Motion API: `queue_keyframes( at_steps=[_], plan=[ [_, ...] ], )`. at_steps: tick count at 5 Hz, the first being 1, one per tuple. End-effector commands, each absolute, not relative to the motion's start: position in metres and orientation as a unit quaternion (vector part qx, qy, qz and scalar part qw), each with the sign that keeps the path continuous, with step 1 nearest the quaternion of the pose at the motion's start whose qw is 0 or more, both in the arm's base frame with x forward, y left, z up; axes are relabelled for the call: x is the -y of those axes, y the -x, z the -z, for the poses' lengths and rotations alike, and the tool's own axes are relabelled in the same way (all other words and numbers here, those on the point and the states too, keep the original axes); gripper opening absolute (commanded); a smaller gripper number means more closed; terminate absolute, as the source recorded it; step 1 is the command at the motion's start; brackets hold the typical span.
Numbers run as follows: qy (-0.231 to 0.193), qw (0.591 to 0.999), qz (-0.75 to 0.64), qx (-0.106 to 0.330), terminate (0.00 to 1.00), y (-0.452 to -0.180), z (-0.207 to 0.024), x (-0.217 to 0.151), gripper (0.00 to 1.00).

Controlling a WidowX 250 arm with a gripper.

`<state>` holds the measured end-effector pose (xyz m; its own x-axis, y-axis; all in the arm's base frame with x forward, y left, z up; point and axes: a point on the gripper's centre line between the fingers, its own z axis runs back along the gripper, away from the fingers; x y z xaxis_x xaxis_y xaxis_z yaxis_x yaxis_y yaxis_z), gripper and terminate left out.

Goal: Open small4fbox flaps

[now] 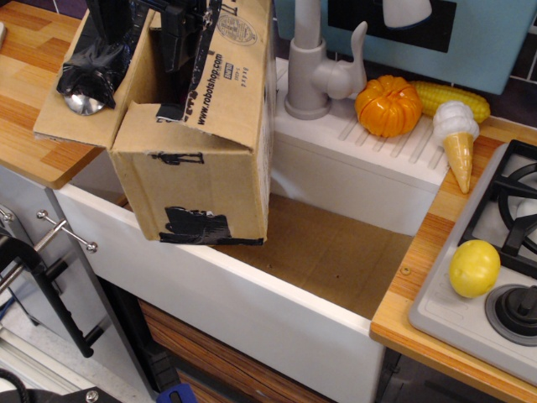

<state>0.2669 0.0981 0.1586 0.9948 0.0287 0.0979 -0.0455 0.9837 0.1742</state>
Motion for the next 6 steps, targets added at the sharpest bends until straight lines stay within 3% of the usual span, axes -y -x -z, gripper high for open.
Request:
queue_keyframes(
  at_steps=[1, 2, 4, 6],
  plan=[
    [-0.088, 0.995, -0.019, 0.048, 0.00, -0.267, -0.159, -0.098, 1.00],
    [-0.073, 0.995, -0.034, 0.055, 0.00, -0.268, -0.150, -0.096, 1.00],
    [0.009, 0.996, -0.077, 0.050, 0.00, -0.280, -0.146, -0.083, 1.00],
    [0.056, 0.992, -0.102, 0.052, 0.00, -0.285, -0.138, -0.071, 1.00]
  ],
)
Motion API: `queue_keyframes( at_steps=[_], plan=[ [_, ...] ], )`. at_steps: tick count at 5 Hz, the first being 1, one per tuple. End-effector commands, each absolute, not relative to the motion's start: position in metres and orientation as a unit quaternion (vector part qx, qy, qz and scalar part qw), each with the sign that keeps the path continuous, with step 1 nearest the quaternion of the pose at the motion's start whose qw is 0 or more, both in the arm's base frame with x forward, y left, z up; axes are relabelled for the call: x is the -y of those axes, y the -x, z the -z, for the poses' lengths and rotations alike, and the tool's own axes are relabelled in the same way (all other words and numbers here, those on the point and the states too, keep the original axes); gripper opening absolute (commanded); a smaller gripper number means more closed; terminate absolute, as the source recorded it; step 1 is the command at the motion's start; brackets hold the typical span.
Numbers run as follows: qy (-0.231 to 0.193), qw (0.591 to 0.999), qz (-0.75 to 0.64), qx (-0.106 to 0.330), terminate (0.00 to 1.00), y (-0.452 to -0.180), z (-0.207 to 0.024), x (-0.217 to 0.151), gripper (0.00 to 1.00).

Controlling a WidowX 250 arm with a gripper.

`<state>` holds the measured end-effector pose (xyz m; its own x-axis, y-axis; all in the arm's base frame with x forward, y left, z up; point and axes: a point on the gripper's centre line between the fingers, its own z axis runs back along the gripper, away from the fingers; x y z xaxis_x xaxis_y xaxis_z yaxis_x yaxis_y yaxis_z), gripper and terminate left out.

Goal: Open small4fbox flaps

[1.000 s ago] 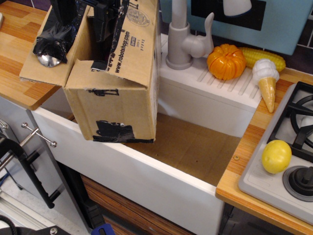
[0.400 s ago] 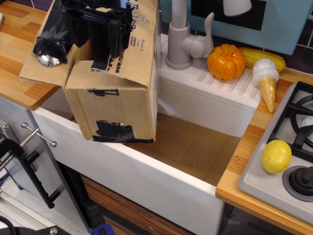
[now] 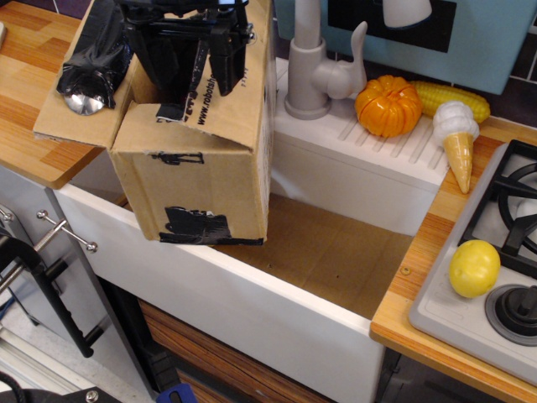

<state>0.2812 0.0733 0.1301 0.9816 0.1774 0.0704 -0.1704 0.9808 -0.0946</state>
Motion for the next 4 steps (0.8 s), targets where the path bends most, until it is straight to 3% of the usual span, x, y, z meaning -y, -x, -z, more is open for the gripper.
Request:
queue_keyframes(
  at_steps=[1, 4],
  plan=[
    [0.072, 0.989, -0.116, 0.053, 0.00, -0.285, -0.130, -0.063, 1.00],
    [0.065, 0.989, -0.107, 0.081, 0.00, -0.298, -0.150, -0.044, 1.00]
  ],
)
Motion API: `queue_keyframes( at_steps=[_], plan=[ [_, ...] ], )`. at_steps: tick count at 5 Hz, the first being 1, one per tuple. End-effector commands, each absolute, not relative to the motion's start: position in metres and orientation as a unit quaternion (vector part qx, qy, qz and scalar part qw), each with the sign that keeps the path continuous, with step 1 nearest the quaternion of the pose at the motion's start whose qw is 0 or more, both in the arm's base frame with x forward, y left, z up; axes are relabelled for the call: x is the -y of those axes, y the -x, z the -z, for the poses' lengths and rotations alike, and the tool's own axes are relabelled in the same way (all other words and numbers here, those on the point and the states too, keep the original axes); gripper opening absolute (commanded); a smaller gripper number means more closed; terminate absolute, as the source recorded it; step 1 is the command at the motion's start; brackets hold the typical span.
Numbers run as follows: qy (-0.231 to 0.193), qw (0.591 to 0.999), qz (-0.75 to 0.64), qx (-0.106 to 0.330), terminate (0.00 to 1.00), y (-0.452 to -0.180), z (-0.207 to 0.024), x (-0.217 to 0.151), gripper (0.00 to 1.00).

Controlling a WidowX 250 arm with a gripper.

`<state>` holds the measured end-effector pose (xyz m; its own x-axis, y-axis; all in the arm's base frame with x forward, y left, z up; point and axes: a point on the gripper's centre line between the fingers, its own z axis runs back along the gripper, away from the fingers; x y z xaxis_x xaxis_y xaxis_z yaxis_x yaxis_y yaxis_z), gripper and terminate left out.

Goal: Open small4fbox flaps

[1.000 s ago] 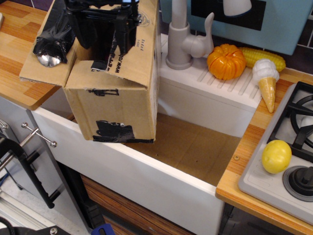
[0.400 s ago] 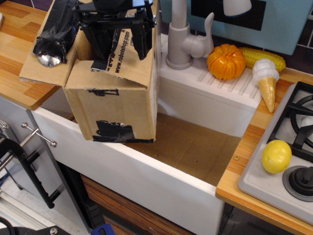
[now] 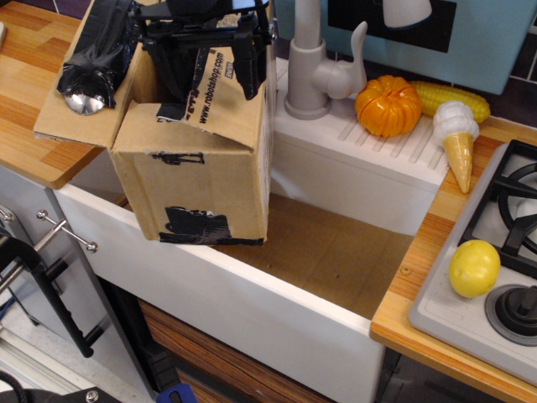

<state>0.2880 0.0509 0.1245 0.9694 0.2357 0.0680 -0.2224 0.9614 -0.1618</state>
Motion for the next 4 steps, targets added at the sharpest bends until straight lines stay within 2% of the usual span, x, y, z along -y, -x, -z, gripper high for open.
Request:
queue_keyframes(
  at_steps=[1, 3, 4],
  plan=[
    [0.051, 0.990, -0.096, 0.095, 0.00, -0.296, -0.161, -0.031, 1.00],
    [0.044, 0.992, -0.057, 0.101, 0.00, -0.310, -0.175, -0.019, 1.00],
    [0.048, 0.992, -0.050, 0.107, 0.00, -0.316, -0.174, -0.014, 1.00]
  ],
)
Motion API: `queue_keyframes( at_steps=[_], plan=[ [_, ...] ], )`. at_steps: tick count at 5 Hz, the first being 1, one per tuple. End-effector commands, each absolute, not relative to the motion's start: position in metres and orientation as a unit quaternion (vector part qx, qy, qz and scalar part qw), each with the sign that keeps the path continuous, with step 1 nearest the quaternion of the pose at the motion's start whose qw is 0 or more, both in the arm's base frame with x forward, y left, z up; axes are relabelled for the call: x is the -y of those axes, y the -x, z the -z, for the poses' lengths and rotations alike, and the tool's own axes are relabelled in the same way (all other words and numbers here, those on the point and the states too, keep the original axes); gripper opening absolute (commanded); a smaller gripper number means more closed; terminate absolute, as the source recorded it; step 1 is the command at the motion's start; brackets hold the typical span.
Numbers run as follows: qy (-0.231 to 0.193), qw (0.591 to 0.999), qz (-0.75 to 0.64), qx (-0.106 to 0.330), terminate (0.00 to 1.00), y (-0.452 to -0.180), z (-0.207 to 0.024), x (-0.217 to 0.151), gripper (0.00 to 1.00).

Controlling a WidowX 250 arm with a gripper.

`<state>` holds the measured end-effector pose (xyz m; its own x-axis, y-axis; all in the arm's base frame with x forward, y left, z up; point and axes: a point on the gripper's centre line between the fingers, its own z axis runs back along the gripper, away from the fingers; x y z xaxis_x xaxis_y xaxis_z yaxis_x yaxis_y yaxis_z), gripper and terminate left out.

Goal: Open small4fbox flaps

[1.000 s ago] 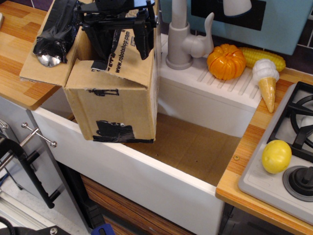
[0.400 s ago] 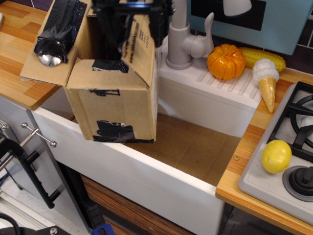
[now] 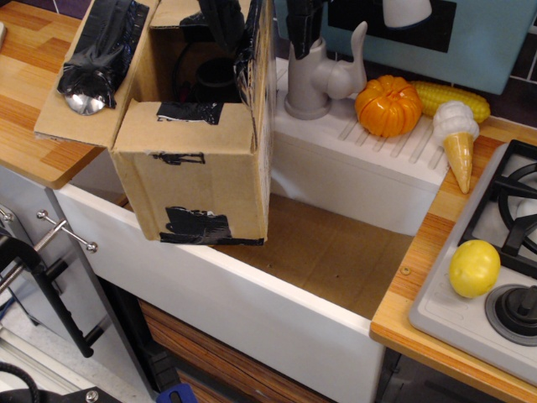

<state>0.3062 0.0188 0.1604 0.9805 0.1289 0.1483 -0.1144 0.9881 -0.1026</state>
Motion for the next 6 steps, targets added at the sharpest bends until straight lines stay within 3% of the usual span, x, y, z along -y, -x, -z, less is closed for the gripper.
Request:
queue_keyframes(
  at_steps=[1, 3, 5, 6],
  plan=[
    [0.054, 0.991, -0.044, 0.110, 0.00, -0.324, -0.174, -0.010, 1.00],
    [0.066, 0.991, -0.046, 0.108, 0.00, -0.332, -0.167, 0.001, 1.00],
    [0.050, 0.992, -0.045, 0.104, 0.00, -0.332, -0.161, 0.013, 1.00],
    [0.052, 0.993, -0.043, 0.099, 1.00, -0.333, -0.161, 0.013, 1.00]
  ],
)
